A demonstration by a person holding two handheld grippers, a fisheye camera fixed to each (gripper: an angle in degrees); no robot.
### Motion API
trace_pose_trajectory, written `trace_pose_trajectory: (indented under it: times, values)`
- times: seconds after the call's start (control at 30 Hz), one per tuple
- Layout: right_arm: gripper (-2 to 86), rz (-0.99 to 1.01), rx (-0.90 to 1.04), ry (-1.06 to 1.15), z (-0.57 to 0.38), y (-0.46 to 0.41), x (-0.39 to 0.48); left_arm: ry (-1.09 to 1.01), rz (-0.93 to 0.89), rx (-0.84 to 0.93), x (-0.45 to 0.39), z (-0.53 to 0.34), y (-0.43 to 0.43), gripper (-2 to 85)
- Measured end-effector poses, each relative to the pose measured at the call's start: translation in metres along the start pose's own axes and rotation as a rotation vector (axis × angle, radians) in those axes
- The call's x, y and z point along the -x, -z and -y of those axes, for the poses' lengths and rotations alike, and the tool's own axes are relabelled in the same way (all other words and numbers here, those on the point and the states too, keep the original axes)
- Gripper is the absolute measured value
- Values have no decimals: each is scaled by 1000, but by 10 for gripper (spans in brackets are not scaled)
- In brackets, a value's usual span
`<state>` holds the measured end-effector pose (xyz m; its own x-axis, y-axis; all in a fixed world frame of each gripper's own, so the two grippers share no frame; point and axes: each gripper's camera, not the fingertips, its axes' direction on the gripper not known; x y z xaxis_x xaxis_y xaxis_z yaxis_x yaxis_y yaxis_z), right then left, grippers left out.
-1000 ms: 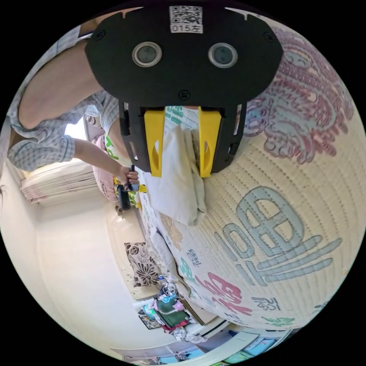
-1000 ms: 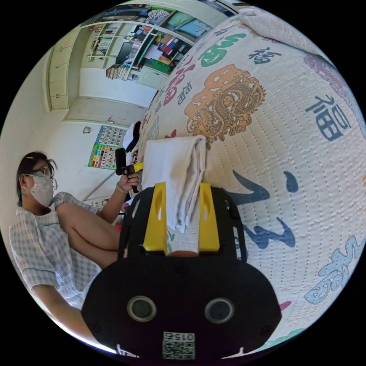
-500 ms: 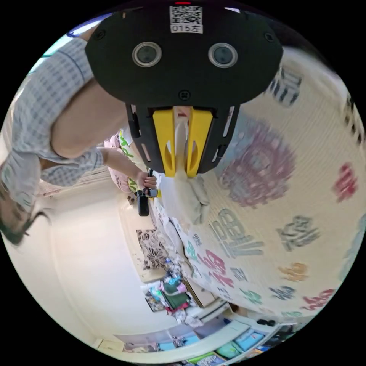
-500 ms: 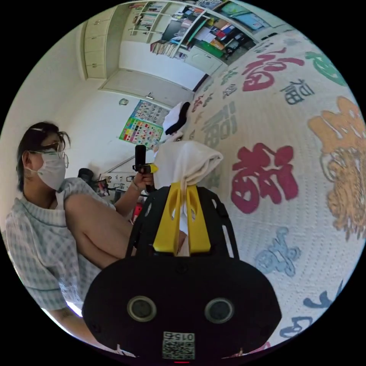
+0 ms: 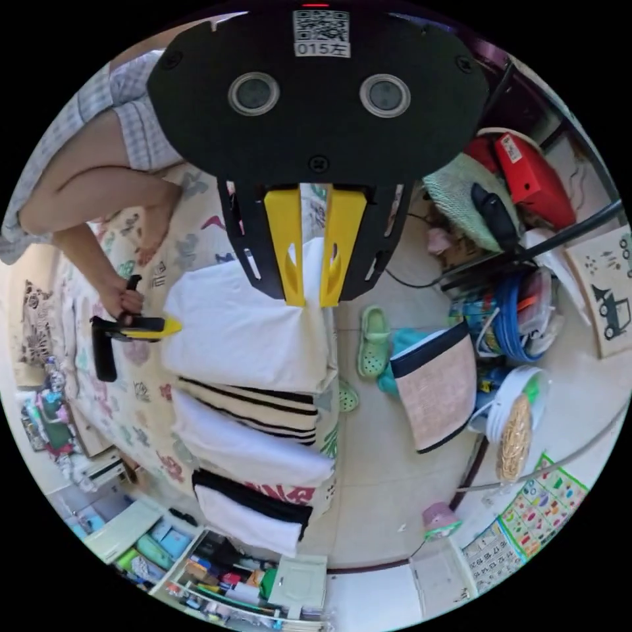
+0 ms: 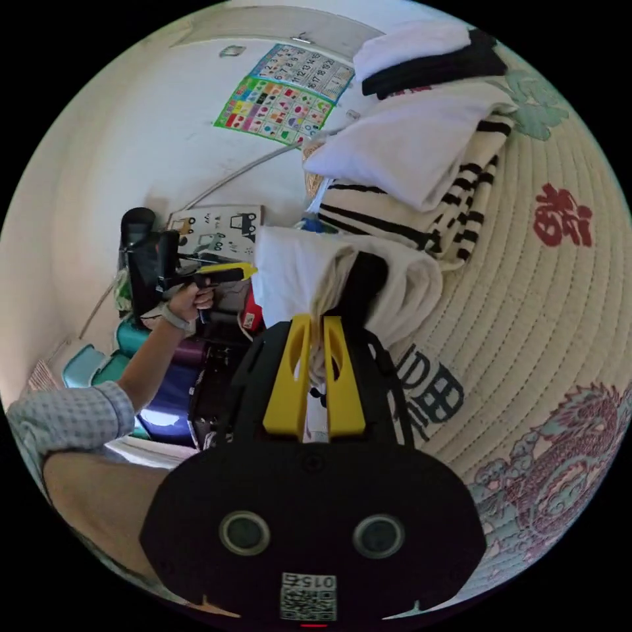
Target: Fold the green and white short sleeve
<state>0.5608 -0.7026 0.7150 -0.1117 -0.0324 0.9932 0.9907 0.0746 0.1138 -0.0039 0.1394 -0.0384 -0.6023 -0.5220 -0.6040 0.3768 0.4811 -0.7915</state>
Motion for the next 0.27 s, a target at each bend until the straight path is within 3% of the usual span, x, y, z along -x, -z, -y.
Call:
trace_pose_trajectory:
  times: [0.07, 0.17, 0.23, 0.27]
  values:
    - [48, -16, -78, 2, -14, 16, -5, -13, 53, -47, -18, 1, 15, 52]
    - [47, -114, -205, -44, -44, 50, -18, -18, 84, -333, -63, 12, 84, 83]
    - [45, -103, -293, -118, -63, 71, -32, -169, 118, -552, -122, 51, 122, 94]
    - [44, -101, -317, -132, -66, 75, -35, -209, 122, -581, -137, 65, 123, 96]
